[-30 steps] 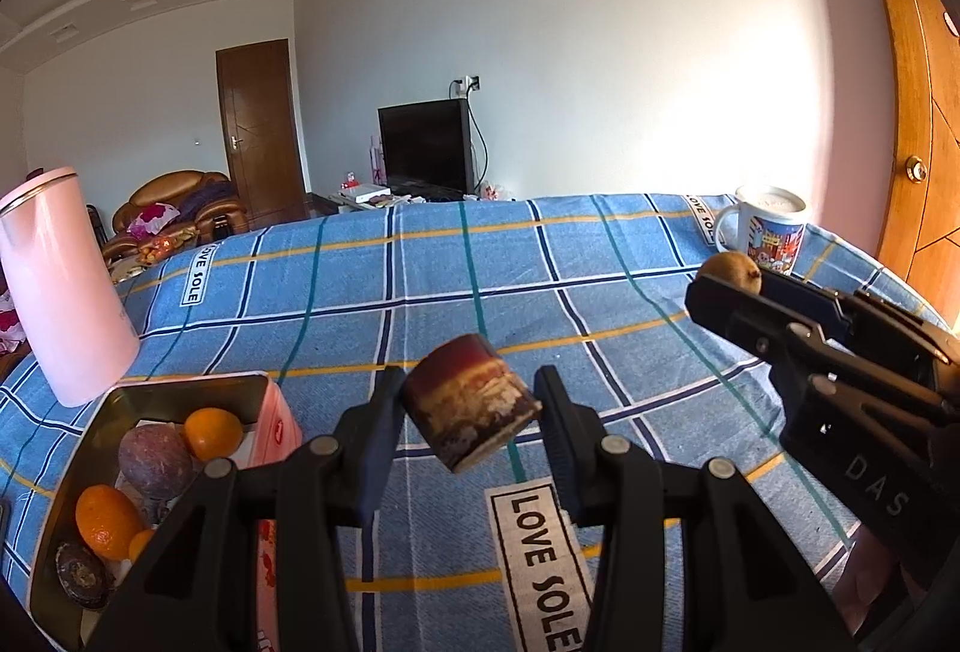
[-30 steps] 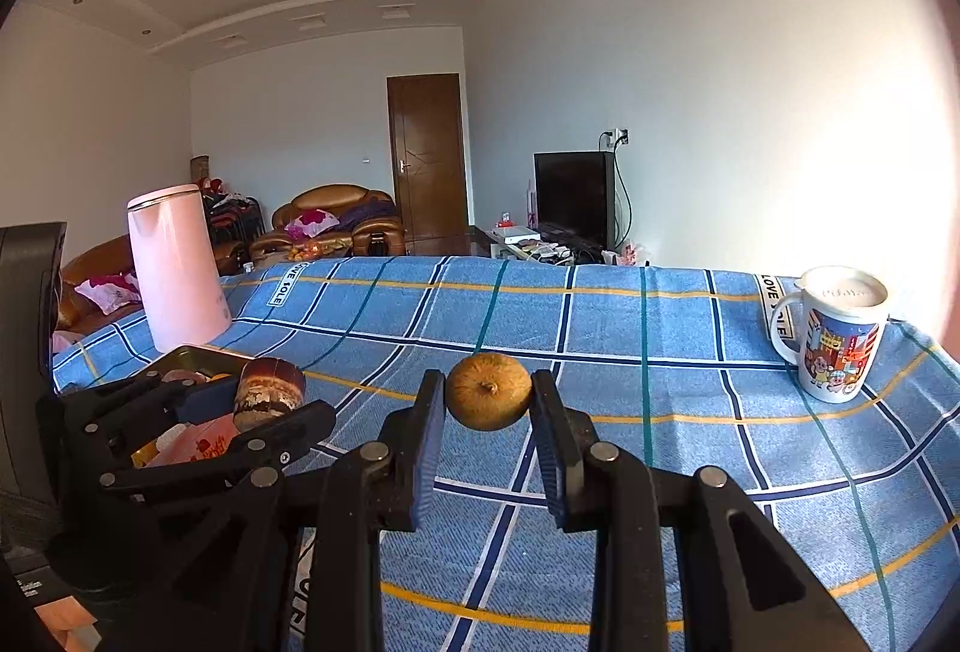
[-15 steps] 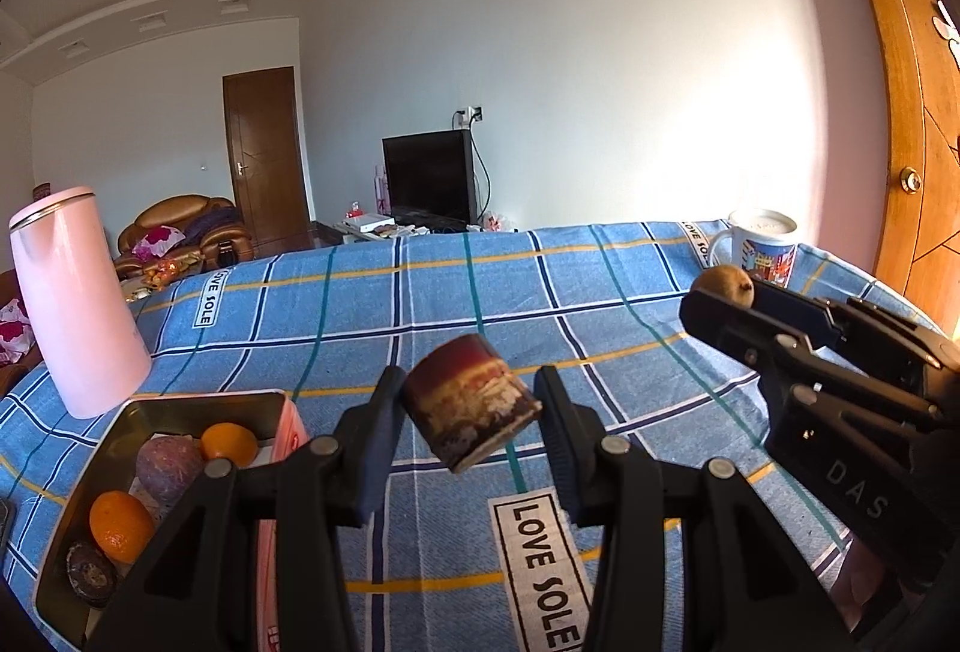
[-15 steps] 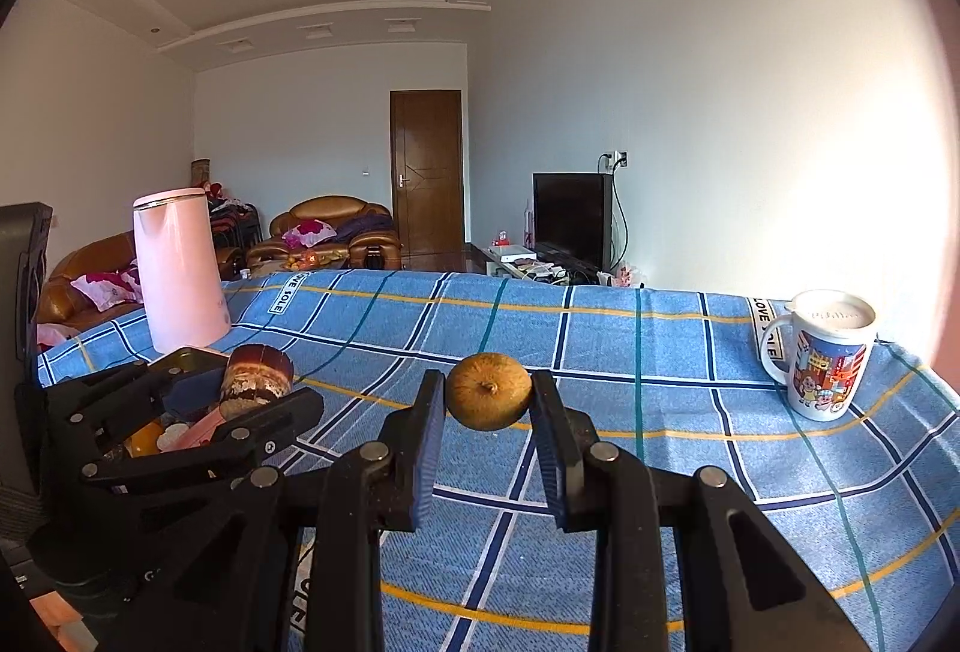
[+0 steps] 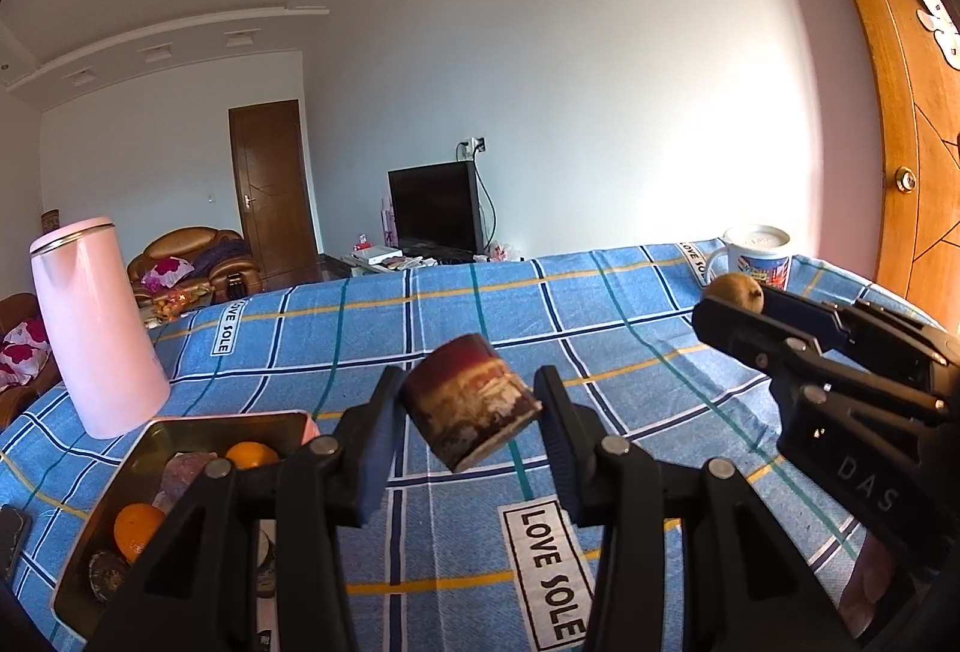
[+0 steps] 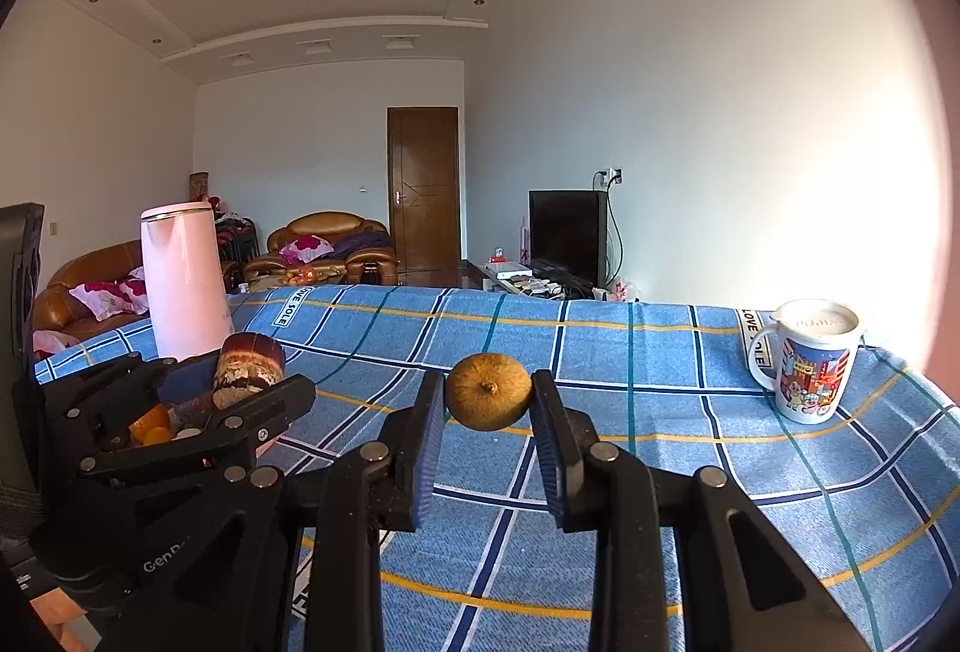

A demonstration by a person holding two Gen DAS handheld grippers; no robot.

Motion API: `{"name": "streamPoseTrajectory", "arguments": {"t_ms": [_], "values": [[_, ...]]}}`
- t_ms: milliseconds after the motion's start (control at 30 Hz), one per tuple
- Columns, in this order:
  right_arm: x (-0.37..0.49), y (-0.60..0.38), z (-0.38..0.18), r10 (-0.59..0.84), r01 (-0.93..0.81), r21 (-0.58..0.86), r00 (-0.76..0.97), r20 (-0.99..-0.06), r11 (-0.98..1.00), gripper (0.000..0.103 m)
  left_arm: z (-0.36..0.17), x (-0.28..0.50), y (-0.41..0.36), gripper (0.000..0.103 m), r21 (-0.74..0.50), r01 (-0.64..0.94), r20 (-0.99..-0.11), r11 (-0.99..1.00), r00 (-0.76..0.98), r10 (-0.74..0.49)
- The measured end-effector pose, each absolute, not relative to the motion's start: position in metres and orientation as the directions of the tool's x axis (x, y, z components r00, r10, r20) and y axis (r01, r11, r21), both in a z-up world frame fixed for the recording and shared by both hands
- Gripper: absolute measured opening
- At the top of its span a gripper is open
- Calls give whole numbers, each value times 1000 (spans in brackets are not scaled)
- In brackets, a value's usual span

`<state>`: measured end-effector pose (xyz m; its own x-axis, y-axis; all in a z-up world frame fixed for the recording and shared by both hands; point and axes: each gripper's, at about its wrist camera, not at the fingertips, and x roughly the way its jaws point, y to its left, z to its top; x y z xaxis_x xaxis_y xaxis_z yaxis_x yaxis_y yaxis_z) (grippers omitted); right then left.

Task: Organize fruits
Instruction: 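Lift and carry the cake cup and the yellow fruit toward the tin box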

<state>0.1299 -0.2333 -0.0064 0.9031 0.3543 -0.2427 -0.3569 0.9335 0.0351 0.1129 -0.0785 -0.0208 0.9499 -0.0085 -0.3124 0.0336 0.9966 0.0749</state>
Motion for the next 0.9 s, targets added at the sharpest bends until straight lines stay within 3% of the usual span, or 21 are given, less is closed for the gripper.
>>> {"name": "streamPoseTrajectory", "arguments": {"t_ms": [467, 900], "values": [[119, -214, -6, 380, -390, 15, 887, -262, 920, 30, -19, 95, -55, 46, 46, 19, -318, 999, 948, -4], [105, -166, 9, 509, -515, 55, 817, -271, 856, 30, -8, 71, 4, 46, 26, -56, -343, 998, 937, 62]]}}
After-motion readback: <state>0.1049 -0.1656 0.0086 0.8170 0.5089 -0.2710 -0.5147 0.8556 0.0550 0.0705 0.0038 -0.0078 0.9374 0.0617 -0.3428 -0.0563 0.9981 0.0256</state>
